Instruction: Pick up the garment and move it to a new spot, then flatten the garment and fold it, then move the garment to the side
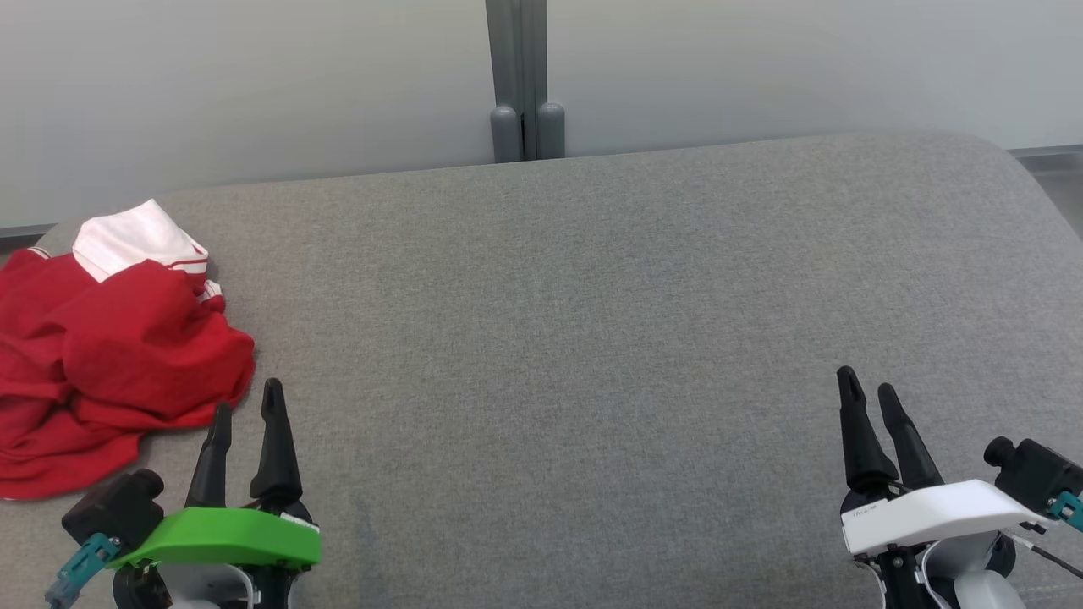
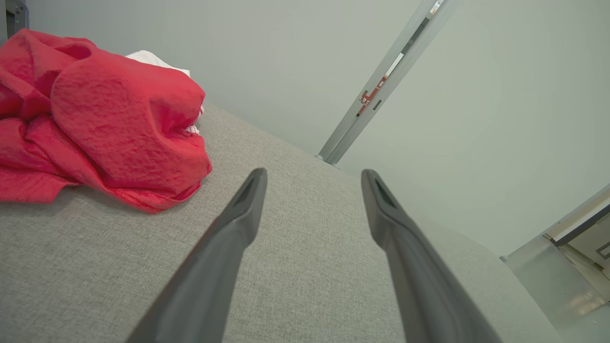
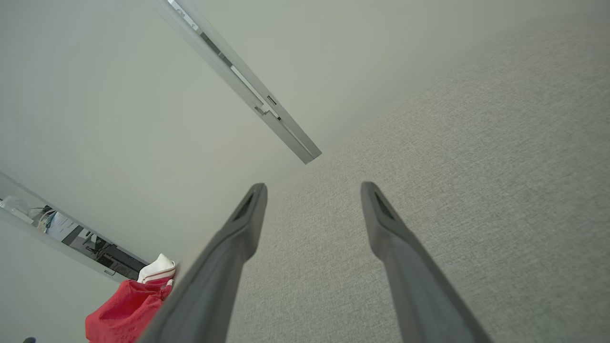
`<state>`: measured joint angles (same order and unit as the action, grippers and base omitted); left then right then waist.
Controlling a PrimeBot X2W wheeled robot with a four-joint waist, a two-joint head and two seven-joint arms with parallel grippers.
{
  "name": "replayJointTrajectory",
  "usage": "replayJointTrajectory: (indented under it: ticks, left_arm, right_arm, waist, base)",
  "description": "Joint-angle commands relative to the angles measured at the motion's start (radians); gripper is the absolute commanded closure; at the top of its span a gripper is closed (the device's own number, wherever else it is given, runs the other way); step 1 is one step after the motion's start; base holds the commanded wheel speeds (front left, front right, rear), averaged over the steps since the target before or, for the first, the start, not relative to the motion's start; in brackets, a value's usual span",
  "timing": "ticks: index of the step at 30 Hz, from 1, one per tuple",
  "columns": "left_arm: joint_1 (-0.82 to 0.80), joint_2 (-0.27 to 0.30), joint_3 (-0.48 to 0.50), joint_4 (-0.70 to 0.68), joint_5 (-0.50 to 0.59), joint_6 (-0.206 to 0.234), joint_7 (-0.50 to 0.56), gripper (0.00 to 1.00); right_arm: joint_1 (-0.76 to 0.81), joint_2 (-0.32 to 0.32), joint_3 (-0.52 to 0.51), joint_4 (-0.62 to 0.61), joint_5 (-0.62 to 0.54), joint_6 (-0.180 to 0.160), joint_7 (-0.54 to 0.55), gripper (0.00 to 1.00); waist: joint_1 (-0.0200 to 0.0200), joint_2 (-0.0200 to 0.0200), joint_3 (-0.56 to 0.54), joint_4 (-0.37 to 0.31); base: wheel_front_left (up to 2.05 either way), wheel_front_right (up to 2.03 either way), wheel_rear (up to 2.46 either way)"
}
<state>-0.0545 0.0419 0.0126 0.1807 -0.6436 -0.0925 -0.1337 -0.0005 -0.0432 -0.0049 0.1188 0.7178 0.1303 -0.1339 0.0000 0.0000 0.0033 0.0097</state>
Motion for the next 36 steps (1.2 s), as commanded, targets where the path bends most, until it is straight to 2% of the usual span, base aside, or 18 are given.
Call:
replayJointTrajectory:
  ticks: [1, 16, 36]
  left_arm:
    - [-0.001, 0.008, -0.001, -0.006, 0.034, -0.002, -0.01, 0.0]
    - [-0.008, 0.013, -0.01, 0.025, 0.202, 0.001, -0.047, 0.0]
    - [-0.01, 0.033, -0.033, 0.063, 0.359, 0.002, -0.09, 0.0]
  right_arm:
    - [0.005, -0.005, 0.004, -0.011, -0.033, 0.0, -0.01, 0.0]
    - [0.015, -0.007, 0.013, -0.013, -0.202, 0.0, -0.047, 0.0]
    - [0.032, -0.008, 0.013, -0.015, -0.391, 0.0, -0.091, 0.0]
  waist:
    - [0.0, 0.0, 0.0, 0.001]
    - [0.0, 0.0, -0.003, 0.009]
    - [0.0, 0.0, -0.007, 0.023]
  base:
    - [0.0, 0.0, 0.0]
    - [0.0, 0.0, 0.0]
    - [0.0, 0.0, 0.0]
